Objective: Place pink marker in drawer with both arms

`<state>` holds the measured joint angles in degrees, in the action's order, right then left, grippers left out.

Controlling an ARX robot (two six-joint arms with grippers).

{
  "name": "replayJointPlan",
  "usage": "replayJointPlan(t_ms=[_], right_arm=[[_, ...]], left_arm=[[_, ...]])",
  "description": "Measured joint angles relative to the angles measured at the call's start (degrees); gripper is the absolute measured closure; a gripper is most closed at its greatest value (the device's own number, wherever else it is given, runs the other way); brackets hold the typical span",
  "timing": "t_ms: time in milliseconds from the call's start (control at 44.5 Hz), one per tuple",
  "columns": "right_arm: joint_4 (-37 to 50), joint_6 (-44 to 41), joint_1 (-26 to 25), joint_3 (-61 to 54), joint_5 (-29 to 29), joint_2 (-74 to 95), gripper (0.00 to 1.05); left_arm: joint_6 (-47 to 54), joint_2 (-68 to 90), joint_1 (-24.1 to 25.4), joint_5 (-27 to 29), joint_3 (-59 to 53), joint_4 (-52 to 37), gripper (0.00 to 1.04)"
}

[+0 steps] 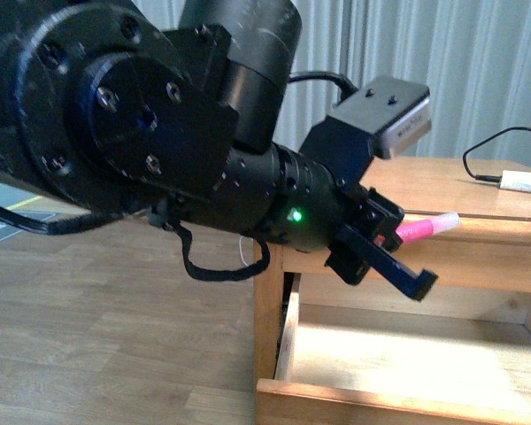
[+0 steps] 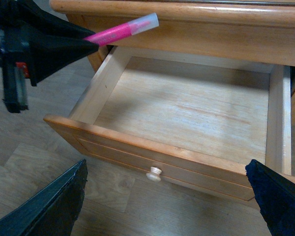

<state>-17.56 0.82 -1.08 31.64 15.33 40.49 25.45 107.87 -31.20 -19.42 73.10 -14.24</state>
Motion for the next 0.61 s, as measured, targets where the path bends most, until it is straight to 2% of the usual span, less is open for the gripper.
replayJointPlan(t_ms=[382, 607], right_arm=[[0.0, 0.0, 0.0, 0.0, 0.0, 0.0, 0.08], [0.0, 0.0, 0.0, 0.0, 0.0, 0.0, 0.08]], left_arm=[[-1.2, 13.0, -3.1, 7.3, 5.3, -2.1, 0.90], [-1.7, 14.1, -3.6, 9.7, 5.9, -3.7, 0.61]])
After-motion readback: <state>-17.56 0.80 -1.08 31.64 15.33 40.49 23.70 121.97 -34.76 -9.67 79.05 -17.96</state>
